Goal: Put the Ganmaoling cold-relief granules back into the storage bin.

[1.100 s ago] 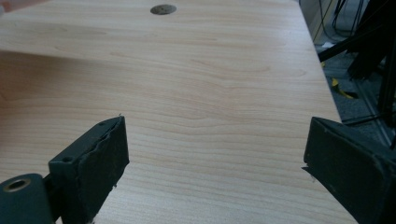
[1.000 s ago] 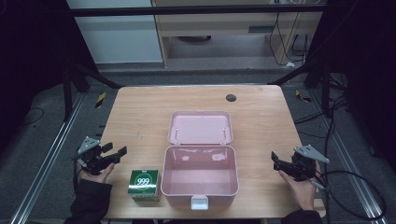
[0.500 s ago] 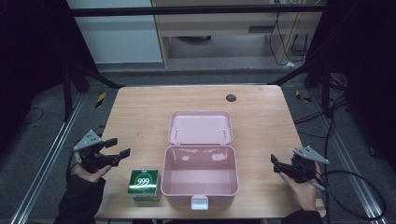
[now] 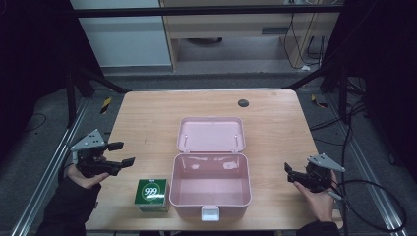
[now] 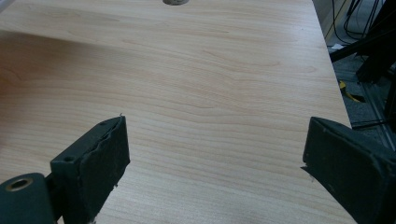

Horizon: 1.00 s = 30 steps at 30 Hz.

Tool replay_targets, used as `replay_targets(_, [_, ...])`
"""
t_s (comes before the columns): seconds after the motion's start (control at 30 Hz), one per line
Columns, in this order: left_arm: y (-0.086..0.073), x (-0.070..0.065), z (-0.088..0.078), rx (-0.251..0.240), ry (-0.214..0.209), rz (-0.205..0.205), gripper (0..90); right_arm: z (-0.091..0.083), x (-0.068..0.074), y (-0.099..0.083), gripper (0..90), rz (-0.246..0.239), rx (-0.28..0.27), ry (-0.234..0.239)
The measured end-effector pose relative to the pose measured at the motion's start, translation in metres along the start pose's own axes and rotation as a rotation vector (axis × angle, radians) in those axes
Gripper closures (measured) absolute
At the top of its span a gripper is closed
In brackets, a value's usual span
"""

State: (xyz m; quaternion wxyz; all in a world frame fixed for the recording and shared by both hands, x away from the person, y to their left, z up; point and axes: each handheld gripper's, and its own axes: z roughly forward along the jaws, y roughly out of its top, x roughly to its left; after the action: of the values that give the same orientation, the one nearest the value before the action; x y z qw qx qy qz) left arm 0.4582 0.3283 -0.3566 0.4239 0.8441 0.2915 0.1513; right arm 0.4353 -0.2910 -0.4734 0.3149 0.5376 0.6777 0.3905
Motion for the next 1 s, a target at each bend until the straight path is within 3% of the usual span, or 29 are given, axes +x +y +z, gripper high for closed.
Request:
replay_targets(0.07, [0.003,-0.001,0.0,0.014,-0.013,0.009,23.6,0.0,0.0,0.0,7.2,-0.003,0.0,0.0])
replay_targets(0.1, [0.007,-0.003,0.0,0.043,-0.038,0.039,23.0,0.0,0.001,0.0,7.2,0.001,0.002,0.002])
replay_targets(0.17, [0.01,-0.004,0.0,0.061,-0.045,0.054,22.7,0.0,0.001,0.0,7.1,-0.003,0.0,0.002])
replay_targets(0.2, [0.014,-0.007,0.002,0.085,-0.044,0.086,22.7,0.0,0.0,0.0,7.1,-0.003,-0.002,0.001])
replay_targets(0.33, [0.018,-0.011,0.004,0.118,-0.075,0.12,22.2,0.0,0.001,0.0,7.1,-0.004,-0.003,0.002])
replay_targets(0.4, [0.021,-0.016,0.008,0.163,-0.107,0.167,21.9,0.0,0.001,0.0,6.9,-0.008,0.0,0.004])
replay_targets(0.57, [0.021,-0.022,0.014,0.23,-0.169,0.22,20.8,0.001,0.001,-0.001,6.8,-0.016,0.007,0.001])
replay_targets(0.7, [0.021,-0.025,0.018,0.257,-0.194,0.236,20.3,0.001,0.001,-0.001,6.8,-0.008,0.002,0.001])
replay_targets(1.0, [0.02,-0.03,0.025,0.315,-0.203,0.267,18.5,0.002,0.001,-0.002,6.6,-0.017,0.011,0.003])
